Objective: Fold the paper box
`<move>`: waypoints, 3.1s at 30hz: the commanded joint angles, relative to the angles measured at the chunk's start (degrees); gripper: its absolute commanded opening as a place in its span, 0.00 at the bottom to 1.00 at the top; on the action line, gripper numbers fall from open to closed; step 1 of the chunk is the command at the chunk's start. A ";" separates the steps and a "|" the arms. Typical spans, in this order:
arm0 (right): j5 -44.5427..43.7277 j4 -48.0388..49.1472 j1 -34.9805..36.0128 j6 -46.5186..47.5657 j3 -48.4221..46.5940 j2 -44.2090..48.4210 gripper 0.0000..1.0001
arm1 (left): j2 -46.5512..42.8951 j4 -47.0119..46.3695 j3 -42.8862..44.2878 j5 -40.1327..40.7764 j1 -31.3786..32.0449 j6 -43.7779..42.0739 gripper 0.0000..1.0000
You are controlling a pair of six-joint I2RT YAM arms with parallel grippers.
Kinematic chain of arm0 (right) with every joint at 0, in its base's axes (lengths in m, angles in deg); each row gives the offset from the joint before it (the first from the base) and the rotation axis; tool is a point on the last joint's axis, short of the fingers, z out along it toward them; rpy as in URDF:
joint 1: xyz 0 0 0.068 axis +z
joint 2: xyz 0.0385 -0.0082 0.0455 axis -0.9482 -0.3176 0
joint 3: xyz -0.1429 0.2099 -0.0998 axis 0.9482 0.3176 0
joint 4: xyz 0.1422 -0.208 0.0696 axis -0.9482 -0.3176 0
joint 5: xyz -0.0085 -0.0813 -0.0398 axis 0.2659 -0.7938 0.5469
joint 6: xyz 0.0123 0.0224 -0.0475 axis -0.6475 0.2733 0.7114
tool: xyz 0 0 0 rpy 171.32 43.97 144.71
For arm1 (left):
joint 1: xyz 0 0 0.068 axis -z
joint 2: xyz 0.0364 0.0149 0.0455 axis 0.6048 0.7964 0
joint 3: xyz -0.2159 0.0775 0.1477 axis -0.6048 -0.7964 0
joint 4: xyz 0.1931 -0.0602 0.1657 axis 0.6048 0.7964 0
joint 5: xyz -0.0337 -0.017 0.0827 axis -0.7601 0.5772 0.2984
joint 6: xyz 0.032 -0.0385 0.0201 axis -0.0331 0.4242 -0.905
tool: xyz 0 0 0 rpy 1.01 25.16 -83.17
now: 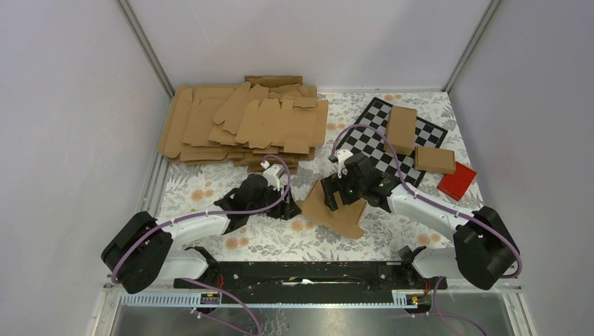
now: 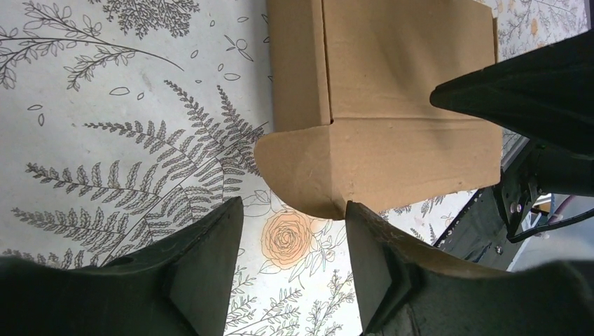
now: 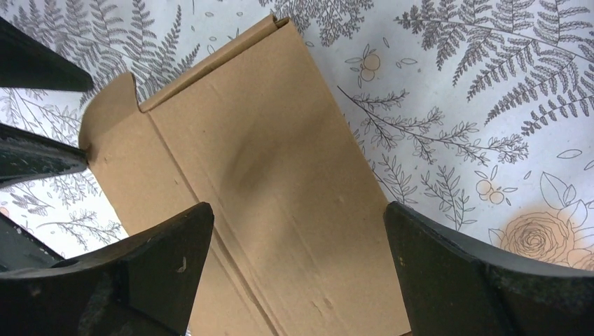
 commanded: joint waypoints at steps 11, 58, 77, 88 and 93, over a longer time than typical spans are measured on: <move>2.73 2.82 -0.88 -1.93 -0.29 -3.08 1.00 | 1.40 -9.60 -0.77 -1.48 -0.87 -1.48 0.58; 0.48 0.02 -16.57 -15.46 3.87 -8.18 0.22 | -16.25 -9.70 -11.92 6.33 -0.85 7.48 0.53; 15.70 7.41 -23.86 -17.67 6.26 -11.44 0.07 | 14.04 -25.60 1.46 0.22 0.57 6.23 0.30; 5.85 4.58 -23.59 -15.97 4.81 -6.89 0.12 | 31.61 -19.37 26.36 -0.82 3.85 0.42 0.30; 1.95 3.17 -20.23 -15.78 3.78 -5.79 0.12 | 34.89 -8.94 34.89 3.13 7.75 -6.71 0.29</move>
